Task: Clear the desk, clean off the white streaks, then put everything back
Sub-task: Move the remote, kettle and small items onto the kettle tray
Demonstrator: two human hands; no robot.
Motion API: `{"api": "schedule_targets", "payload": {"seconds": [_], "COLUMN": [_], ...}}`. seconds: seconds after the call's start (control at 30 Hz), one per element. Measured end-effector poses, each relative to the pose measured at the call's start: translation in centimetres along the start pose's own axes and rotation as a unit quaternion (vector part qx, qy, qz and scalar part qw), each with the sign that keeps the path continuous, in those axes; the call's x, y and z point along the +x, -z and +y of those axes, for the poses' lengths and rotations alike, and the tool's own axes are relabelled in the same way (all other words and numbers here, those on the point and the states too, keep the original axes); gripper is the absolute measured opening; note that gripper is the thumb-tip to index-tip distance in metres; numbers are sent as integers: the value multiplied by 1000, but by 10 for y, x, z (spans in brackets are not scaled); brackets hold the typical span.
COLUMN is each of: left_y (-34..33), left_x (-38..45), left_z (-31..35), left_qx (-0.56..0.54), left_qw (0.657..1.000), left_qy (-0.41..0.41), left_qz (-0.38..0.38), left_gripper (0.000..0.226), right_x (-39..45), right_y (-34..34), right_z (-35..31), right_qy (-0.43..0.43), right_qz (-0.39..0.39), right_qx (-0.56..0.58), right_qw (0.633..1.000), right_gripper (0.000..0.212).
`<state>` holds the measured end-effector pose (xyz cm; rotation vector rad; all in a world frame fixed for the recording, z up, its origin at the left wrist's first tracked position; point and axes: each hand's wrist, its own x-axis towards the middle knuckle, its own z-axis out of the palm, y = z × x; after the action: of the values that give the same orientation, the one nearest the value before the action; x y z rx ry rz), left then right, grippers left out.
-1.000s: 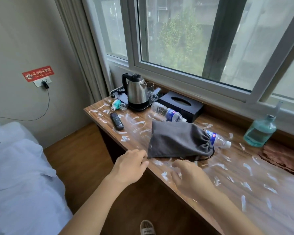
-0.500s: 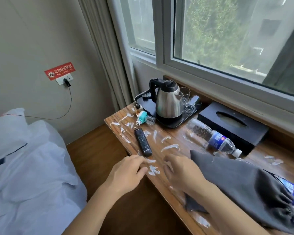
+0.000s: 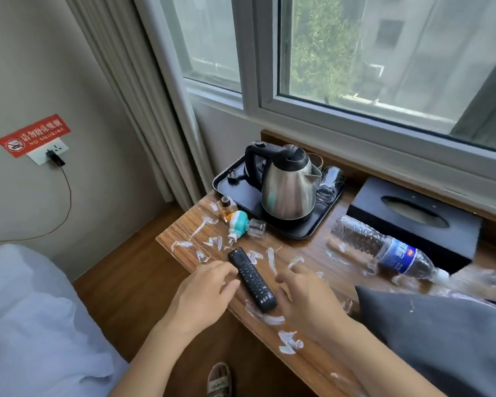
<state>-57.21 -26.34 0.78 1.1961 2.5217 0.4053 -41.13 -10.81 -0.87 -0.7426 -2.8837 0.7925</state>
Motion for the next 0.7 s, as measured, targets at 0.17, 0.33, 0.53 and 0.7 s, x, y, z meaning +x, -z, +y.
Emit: {"api": "schedule_targets", "payload": {"seconds": [0.17, 0.33, 0.53, 0.7], "left_y": [21, 37, 44, 50], "left_x": [58, 106, 144, 166], "left_z": [-41, -69, -78, -71], "left_qx": [5, 2, -24, -39], "left_qw": [996, 984, 967, 953], "left_qy": [-87, -174, -247, -296], "left_qz": [-14, -39, -58, -57], "left_gripper": [28, 26, 23, 20], "right_x": [29, 48, 58, 62], "right_y": [-16, -28, -36, -30], "right_z": [-25, -50, -71, -77], "right_qy": [-80, -161, -241, -279], "right_qz": [37, 78, 117, 139], "right_qx": [-3, -3, 3, 12], "right_qw": [996, 984, 963, 950], "right_gripper": [25, 24, 23, 26]}}
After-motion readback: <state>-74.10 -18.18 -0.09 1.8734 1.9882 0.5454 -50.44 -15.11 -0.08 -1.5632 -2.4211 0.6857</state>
